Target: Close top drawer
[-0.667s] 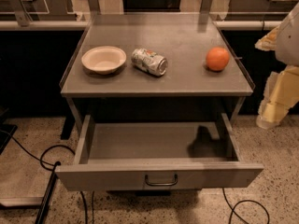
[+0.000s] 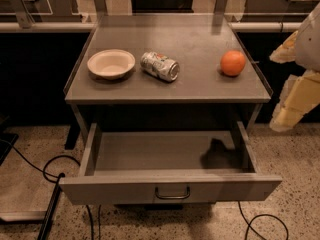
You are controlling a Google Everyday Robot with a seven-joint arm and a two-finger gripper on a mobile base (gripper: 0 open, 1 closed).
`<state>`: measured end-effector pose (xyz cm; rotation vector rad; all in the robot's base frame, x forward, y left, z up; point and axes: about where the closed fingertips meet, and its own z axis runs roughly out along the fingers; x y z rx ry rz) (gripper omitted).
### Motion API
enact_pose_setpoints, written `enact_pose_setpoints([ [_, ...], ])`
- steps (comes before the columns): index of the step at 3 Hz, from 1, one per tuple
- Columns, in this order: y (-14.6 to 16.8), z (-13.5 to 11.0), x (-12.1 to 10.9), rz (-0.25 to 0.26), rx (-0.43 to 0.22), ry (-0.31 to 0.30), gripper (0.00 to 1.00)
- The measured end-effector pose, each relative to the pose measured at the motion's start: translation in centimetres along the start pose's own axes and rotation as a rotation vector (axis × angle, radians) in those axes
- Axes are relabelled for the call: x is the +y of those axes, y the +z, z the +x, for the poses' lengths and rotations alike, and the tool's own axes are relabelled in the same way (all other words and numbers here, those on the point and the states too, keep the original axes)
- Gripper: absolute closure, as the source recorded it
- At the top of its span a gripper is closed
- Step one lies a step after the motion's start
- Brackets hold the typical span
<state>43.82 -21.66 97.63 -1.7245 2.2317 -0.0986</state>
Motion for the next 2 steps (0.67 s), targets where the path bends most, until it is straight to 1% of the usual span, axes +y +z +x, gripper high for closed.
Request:
enact_pose_setpoints([
  [2,-0.01,0.0,-0.01,0.0,0.0,0.0,0.66],
])
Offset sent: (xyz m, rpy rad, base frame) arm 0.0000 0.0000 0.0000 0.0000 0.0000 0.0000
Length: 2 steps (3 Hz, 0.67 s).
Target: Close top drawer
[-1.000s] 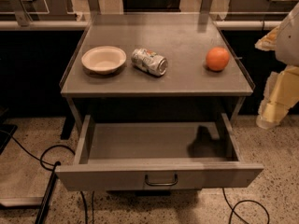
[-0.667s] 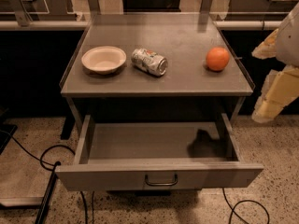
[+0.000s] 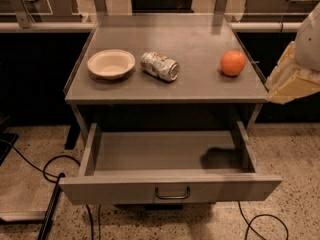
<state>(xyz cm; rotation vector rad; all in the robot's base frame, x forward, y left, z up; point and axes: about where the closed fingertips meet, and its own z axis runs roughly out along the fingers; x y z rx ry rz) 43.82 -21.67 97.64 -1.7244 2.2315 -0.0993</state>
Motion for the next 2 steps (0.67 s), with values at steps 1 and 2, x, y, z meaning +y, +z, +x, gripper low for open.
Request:
enact_pose_setpoints([
  [1,-0.6,0.1,-0.3,0.022,0.011,-0.003,0.88],
  [2,-0.4,2.2,1.7,0.003,0.065,0.013,1.0],
])
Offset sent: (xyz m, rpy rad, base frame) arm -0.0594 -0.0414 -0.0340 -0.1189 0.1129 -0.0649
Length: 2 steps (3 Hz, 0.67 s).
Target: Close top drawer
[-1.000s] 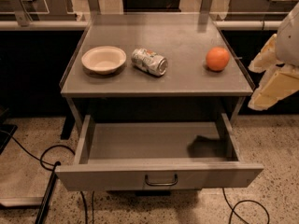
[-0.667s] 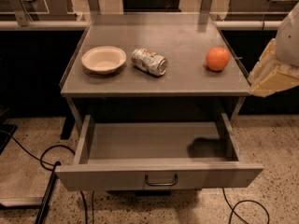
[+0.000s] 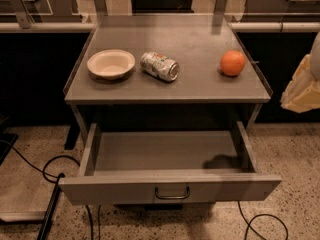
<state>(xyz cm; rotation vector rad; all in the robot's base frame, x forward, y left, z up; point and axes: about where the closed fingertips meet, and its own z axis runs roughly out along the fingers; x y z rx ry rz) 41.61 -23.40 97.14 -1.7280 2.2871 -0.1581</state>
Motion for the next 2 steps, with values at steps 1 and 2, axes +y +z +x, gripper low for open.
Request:
enact_pose_setpoints([
  [1,2.7,2.4,4.2,-0.076,0.035,0.036,1.0],
  [2,6.7,4.4,7.5,-0.15,0.052,0.067,1.0],
])
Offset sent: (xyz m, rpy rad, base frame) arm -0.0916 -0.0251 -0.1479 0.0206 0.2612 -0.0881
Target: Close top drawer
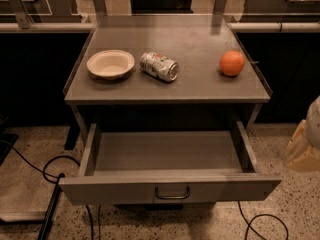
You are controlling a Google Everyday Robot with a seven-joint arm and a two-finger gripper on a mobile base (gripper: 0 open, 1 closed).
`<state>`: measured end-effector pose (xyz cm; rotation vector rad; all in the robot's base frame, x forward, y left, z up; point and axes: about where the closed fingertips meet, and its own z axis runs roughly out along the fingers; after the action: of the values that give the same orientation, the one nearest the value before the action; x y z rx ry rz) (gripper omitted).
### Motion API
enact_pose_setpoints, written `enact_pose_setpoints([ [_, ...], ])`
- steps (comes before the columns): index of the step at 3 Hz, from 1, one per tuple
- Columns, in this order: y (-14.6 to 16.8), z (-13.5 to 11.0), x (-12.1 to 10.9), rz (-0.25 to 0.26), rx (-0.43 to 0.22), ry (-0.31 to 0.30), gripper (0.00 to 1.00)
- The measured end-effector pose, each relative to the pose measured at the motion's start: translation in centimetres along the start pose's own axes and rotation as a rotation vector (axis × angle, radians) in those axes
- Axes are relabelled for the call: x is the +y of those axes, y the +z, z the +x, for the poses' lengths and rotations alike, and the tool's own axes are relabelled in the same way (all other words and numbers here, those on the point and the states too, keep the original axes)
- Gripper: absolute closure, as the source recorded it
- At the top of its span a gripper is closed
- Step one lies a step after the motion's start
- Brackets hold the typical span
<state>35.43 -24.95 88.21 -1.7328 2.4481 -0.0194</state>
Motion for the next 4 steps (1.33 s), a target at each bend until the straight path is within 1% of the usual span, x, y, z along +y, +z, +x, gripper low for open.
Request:
enact_pose_setpoints([
  [1,4.1,0.6,1.5,-0.053,0.003,0.01,1.0],
  [2,4.3,0.7,1.7,-0.058,0.006,0.01,1.0],
  [3,7.4,0.3,2.8,-0.105,0.003,0.024,1.0],
  [4,11.9,-1.1,3.5,-0.122,0.004,0.027,1.0],
])
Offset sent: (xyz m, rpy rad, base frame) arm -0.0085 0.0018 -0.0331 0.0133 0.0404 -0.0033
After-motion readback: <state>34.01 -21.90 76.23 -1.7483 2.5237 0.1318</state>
